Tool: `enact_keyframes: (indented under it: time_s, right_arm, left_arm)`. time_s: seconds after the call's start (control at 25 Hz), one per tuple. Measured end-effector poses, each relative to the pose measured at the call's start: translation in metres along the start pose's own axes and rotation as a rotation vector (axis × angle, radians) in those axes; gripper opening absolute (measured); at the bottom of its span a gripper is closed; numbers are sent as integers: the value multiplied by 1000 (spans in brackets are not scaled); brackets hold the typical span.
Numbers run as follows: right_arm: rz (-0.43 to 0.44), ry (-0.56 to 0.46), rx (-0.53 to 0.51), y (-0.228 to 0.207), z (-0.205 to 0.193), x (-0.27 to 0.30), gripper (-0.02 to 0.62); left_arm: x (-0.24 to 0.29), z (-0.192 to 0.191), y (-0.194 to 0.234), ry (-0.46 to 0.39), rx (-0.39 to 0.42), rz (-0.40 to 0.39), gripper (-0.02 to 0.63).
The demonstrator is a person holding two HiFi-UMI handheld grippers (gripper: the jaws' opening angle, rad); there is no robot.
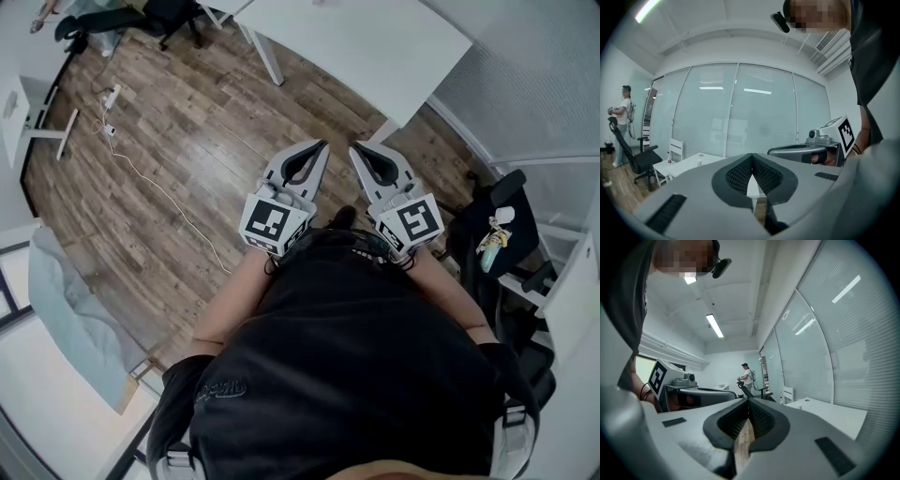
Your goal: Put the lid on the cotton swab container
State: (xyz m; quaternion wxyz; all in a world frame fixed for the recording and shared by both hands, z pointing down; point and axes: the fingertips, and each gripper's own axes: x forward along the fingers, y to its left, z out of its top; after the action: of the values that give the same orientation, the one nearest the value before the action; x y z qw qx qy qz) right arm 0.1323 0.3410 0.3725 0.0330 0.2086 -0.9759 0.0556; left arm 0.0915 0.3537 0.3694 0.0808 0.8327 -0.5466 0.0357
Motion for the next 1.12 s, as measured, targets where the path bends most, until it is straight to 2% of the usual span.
enact_keyframes:
  time_s: [0.12,0.28,0.6,0.76,0.88,1.12]
  right_arm:
    - [-17,4,32,-19,-5,4,23]
    - [-57,5,20,-43,-1,14,23]
    - [-136,25,3,-74,6,57,21]
    - [-171,-1,-1,-83,18,99,22]
    - [-198,-15,-7,-87,31,134,23]
    - [-192,-17,-3,-70,42,201,23]
  left_arm:
    - [22,0,0,13,5,-29,14]
    - [47,3,8,19,11,-85,14]
    - [87,16,47,22,29,-189,14]
    - [93,27,89,16,47,-225,14]
    - [90,41,132,2,57,-218,14]
    - [75,50,194,-1,55,-214,14]
